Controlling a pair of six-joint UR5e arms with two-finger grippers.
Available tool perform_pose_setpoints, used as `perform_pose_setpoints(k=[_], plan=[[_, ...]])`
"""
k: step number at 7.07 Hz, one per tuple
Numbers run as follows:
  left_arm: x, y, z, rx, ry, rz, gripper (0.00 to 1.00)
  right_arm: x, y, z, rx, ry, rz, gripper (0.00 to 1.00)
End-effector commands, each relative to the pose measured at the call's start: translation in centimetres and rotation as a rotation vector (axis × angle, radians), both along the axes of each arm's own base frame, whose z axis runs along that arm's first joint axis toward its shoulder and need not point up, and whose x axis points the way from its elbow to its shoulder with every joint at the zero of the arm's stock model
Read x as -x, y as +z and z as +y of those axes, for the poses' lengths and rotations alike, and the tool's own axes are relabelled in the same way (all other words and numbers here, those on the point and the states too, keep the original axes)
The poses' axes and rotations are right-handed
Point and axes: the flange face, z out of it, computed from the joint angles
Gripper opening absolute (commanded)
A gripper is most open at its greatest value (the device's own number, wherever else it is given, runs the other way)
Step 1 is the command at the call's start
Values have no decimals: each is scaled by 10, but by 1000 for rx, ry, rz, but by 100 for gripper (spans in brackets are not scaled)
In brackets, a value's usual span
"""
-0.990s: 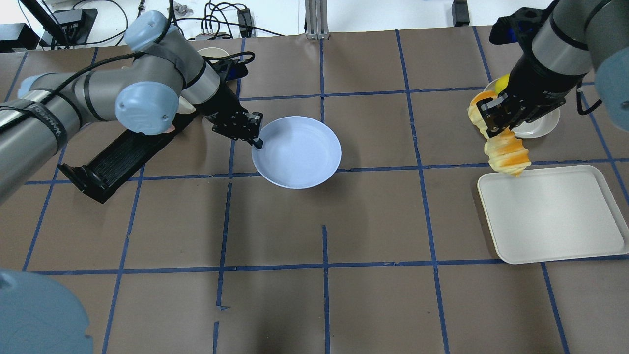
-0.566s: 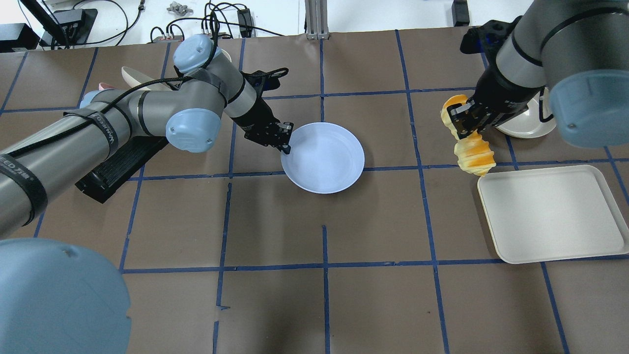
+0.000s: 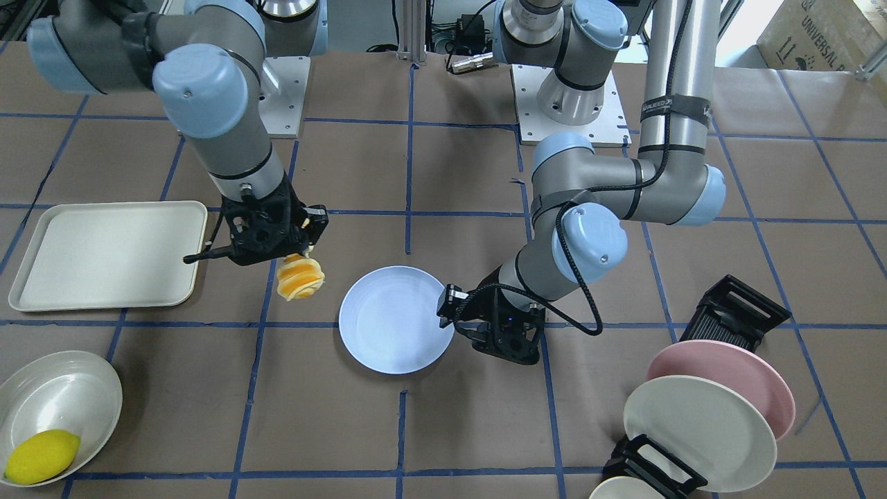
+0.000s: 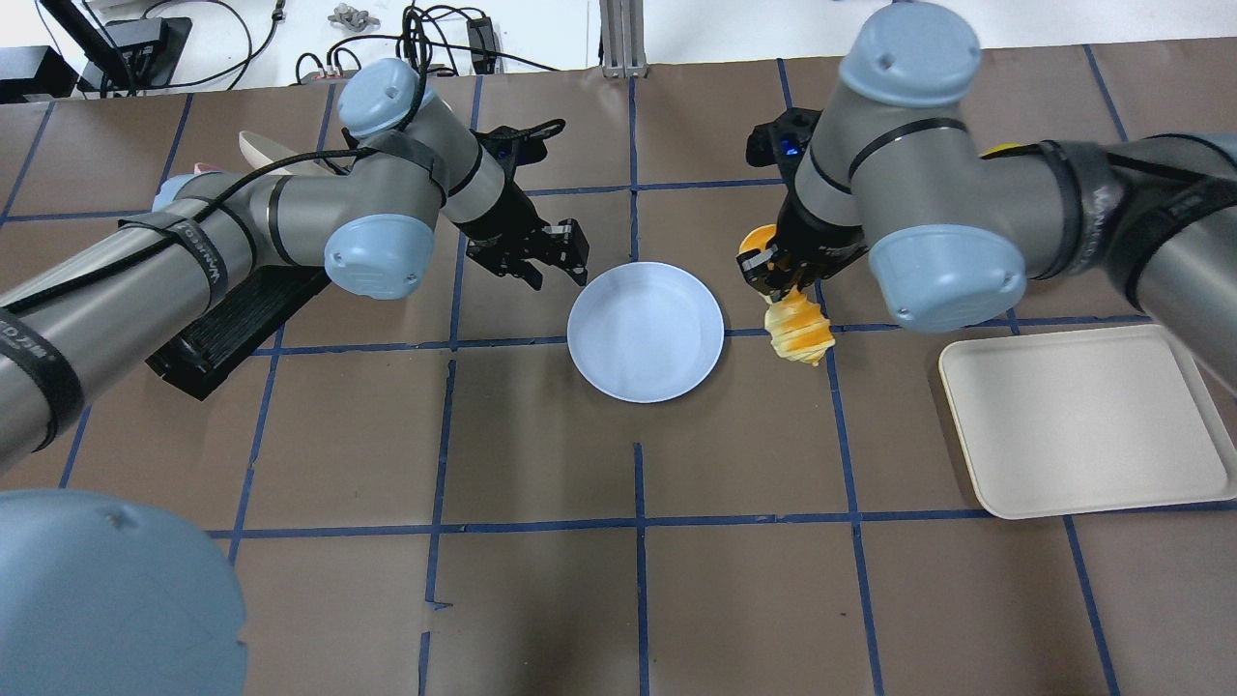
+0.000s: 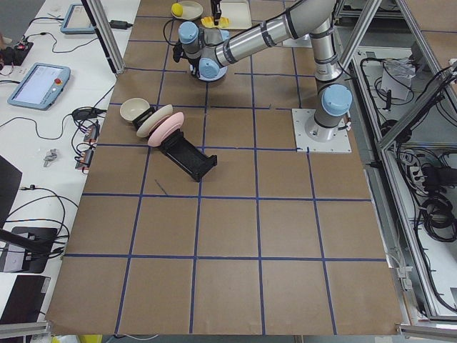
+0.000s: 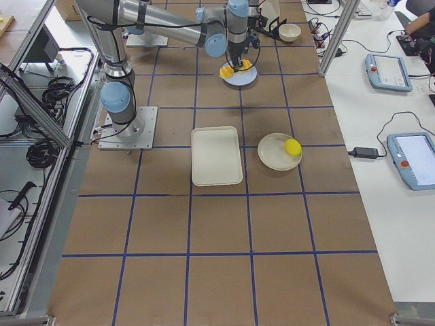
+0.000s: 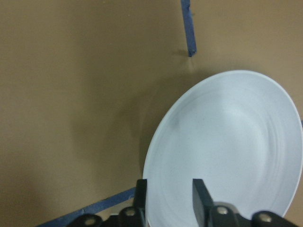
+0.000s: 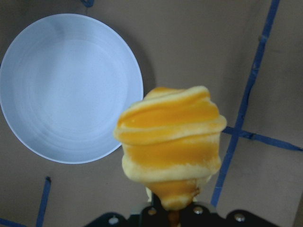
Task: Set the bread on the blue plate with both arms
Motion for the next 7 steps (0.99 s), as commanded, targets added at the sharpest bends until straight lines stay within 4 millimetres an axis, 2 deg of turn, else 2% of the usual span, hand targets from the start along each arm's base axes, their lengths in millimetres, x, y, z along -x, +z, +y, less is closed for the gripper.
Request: perform_pose_setpoints(k=[1, 2, 3, 4, 6, 7], plan=[[-78, 64, 5, -17, 124, -44, 99, -50, -38, -4, -9, 66, -47, 10], [-117, 99, 21, -51, 175, -122, 100, -68, -61, -9, -2, 95, -48, 10], [-127, 129, 43, -63, 180, -210, 100, -76, -77, -19, 4, 103, -52, 10], [-133, 160, 57, -56, 165, -346, 100, -90, -76, -20, 9, 119, -55, 10], [-115, 224, 67, -115, 119, -383, 100, -103, -88, -25, 18, 133, -56, 10], [-102, 247, 80, -110, 86, -446, 100, -110, -92, -24, 20, 145, -56, 10]])
